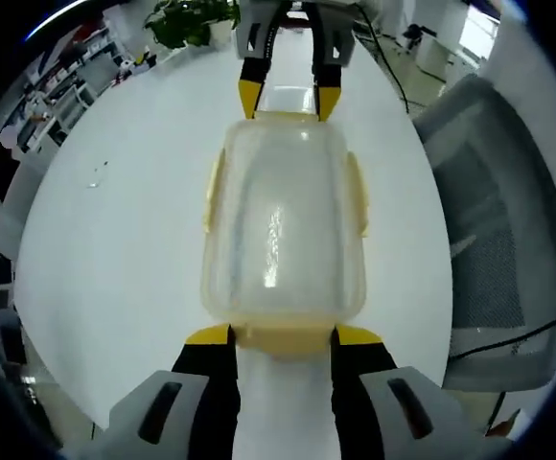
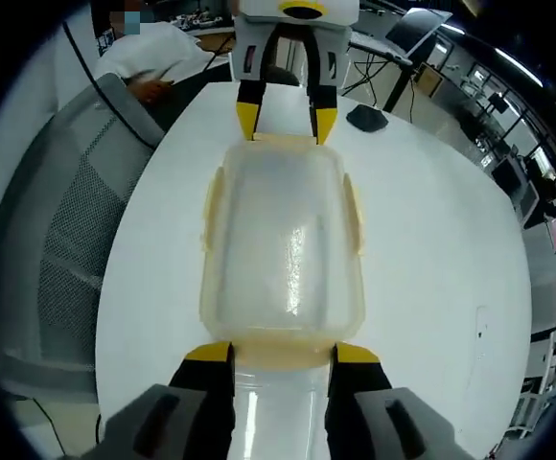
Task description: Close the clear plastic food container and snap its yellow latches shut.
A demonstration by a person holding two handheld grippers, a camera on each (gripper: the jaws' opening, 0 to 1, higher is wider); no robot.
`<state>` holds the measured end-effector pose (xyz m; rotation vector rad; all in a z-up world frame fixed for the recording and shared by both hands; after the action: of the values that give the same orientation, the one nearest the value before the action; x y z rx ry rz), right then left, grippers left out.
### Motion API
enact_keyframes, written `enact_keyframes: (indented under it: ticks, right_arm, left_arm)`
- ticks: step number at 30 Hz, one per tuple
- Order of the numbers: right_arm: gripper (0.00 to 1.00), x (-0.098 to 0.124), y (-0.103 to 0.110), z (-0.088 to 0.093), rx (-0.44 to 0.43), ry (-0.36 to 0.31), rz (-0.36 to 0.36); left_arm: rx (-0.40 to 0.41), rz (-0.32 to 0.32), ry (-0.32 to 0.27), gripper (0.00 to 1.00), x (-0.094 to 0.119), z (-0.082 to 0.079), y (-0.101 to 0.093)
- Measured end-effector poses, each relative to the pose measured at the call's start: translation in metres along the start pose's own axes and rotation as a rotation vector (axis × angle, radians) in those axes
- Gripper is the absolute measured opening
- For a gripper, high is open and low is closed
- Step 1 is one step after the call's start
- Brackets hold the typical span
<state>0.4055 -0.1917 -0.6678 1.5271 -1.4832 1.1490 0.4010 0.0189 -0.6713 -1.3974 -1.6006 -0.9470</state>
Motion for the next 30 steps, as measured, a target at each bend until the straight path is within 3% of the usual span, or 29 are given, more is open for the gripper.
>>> enact_keyframes:
  ticks: [18, 30]
  right_arm:
    - [0.34, 0.035, 0.013, 0.046, -0.01, -0.039, 0.004]
    - [0.34, 0.044, 0.015, 0.077, -0.007, -0.034, -0.001]
  left_arm:
    - [0.003, -0.003, -0.004, 0.34, -0.003, -0.055, -0.012]
    - [0.007, -0.009, -0.004, 0.34, -0.016, -0.085, -0.018]
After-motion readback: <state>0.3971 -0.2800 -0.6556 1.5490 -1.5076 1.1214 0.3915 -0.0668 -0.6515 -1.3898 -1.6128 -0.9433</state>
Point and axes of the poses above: the point that each gripper's makers call its tool centre point, and the gripper's own axes: x roughly backward along the fingers, y roughly to its left, z roughly out of its underside, the point moved 7 cm from there along x, roughly backward along the fingers, and after that the axes turned 2 degrees about -y, right-handed, at the moved point
